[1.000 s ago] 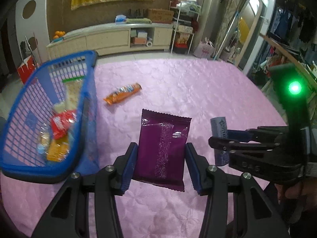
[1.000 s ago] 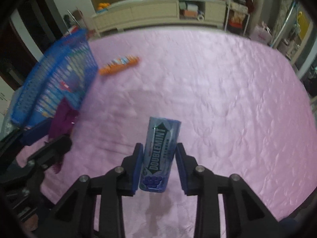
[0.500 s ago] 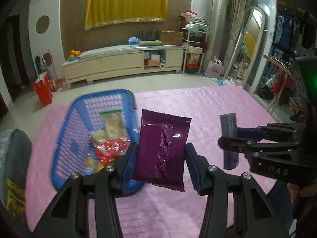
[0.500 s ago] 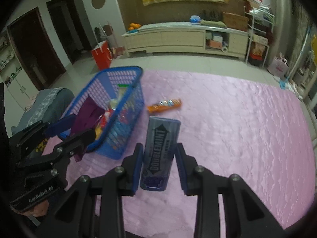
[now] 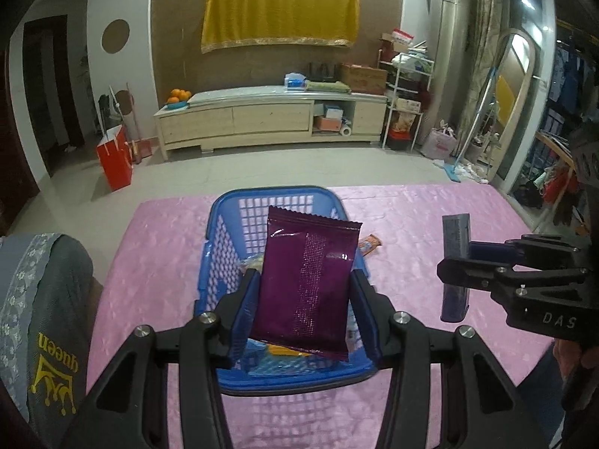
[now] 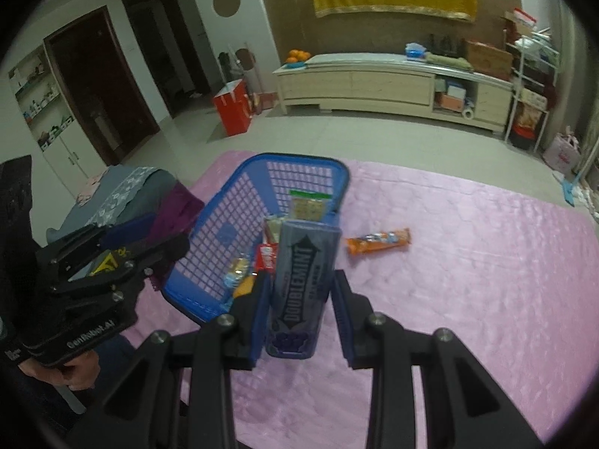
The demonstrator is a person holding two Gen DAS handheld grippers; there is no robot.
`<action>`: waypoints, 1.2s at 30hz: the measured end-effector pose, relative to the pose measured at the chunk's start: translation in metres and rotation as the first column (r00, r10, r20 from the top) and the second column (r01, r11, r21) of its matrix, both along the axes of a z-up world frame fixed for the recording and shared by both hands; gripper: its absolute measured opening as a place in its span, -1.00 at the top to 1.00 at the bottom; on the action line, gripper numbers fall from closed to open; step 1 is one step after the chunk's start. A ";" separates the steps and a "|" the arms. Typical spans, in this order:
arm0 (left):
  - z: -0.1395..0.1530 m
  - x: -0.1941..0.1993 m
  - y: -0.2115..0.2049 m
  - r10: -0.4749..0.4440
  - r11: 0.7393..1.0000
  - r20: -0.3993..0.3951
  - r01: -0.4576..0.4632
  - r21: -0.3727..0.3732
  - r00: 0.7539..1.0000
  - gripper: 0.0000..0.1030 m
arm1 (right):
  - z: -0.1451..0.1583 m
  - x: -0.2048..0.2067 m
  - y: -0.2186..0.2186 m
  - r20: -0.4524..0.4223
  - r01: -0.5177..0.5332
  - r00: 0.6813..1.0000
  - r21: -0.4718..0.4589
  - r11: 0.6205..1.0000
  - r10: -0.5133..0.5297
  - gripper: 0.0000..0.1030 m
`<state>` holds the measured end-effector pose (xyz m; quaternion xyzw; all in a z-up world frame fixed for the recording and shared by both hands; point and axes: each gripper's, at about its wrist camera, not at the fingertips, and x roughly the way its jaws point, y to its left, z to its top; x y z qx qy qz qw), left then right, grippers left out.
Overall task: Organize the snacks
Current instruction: 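Carry the purple packet into the basket and open the left tool while the right tool lifts the mint tin, then lower the blue mint tin into the basket and open the right tool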
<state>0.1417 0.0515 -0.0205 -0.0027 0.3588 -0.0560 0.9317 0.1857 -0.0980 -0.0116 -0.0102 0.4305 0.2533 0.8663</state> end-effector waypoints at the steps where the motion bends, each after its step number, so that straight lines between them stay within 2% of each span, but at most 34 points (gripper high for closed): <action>1: -0.003 0.000 0.001 0.002 1.000 -0.006 -0.002 -0.001 1.000 0.10 | -0.002 0.001 0.004 -0.008 -0.006 1.000 0.003 1.000 0.006 0.28; 10: -0.042 0.018 0.012 0.007 1.000 -0.105 -0.007 -0.005 0.994 0.10 | -0.026 0.018 0.032 -0.070 -0.037 0.997 -0.007 0.999 0.037 0.29; 14: -0.053 0.022 0.012 -0.005 1.000 -0.142 0.002 -0.022 0.990 0.10 | -0.030 0.022 0.033 -0.083 -0.035 0.996 -0.004 0.999 0.034 0.30; 19: -0.055 0.026 0.007 0.000 1.000 -0.147 -0.001 -0.011 0.989 0.09 | -0.027 0.020 0.033 -0.079 -0.031 0.996 -0.012 0.999 0.029 0.30; 21: -0.055 0.024 0.006 -0.011 1.000 -0.152 0.009 -0.012 0.988 -0.09 | -0.024 0.019 0.033 -0.074 -0.027 0.997 -0.013 1.000 0.026 0.30; 22: -0.055 0.023 0.007 -0.012 1.000 -0.148 0.011 -0.006 0.989 -0.26 | -0.024 0.018 0.033 -0.072 -0.025 0.997 -0.012 1.000 0.024 0.30; 25: -0.053 0.019 0.005 -0.013 1.000 -0.141 0.013 0.000 0.990 -0.35 | -0.020 0.015 0.033 -0.065 -0.024 0.998 -0.014 1.000 0.023 0.30; 26: -0.052 0.019 0.008 -0.004 1.000 -0.143 0.004 0.000 0.990 -0.45 | -0.018 0.013 0.033 -0.063 -0.025 0.998 -0.014 1.000 0.024 0.30; 36: -0.033 0.000 0.033 0.064 0.998 -0.102 -0.066 -0.009 0.993 -0.50 | -0.006 0.004 0.041 -0.041 -0.053 0.998 -0.007 0.999 0.053 0.30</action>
